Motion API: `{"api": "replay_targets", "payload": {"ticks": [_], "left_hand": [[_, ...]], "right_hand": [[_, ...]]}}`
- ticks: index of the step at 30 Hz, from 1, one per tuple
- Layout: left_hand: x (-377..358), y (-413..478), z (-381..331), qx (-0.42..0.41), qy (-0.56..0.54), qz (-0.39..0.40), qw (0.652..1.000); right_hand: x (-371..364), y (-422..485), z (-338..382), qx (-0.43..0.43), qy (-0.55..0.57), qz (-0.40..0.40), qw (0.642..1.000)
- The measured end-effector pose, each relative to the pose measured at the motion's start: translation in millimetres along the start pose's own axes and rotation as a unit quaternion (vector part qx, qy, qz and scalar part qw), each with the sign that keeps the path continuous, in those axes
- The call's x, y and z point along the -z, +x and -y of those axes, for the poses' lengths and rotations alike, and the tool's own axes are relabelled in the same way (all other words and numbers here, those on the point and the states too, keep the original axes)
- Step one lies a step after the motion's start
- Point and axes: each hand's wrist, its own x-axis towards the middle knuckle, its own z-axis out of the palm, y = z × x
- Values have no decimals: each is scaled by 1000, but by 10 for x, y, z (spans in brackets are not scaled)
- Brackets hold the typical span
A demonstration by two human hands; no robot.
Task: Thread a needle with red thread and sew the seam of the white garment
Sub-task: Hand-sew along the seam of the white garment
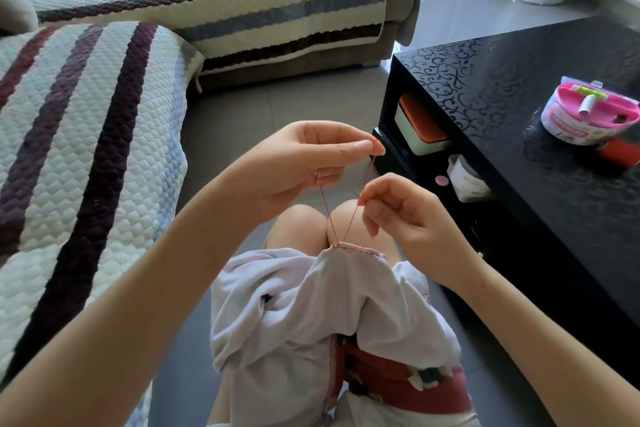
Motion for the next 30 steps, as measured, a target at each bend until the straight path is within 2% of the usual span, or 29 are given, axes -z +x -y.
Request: {"api": "replay_targets", "payload": {"ticks": [4, 8, 13, 17, 21, 24, 27, 30], "left_hand": [[26, 10, 52, 13, 5, -21, 1000], [21, -7, 196, 51, 30, -85, 995], [-80, -188, 473, 142, 28, -41, 989], [-184, -321, 703, 119, 150, -10, 981], [-250, -374, 799, 141, 57, -23, 988], [-281, -392, 833, 156, 0, -38, 987], [-307, -417, 841, 158, -12, -70, 985], [-312, -442, 839, 164, -17, -83, 983]], "right_hand": [[11, -6, 114, 23, 75, 19, 997], [62, 19, 268, 31, 69, -29, 997], [192, 60, 377, 31, -5, -92, 995], [283, 83, 358, 13, -32, -101, 994], [318, 124, 380, -6, -4, -133, 991], [444, 236, 376, -42, 85, -147, 985], [692, 442, 314, -108, 261, -154, 947], [945, 709, 141, -162, 318, -171, 918]]}}
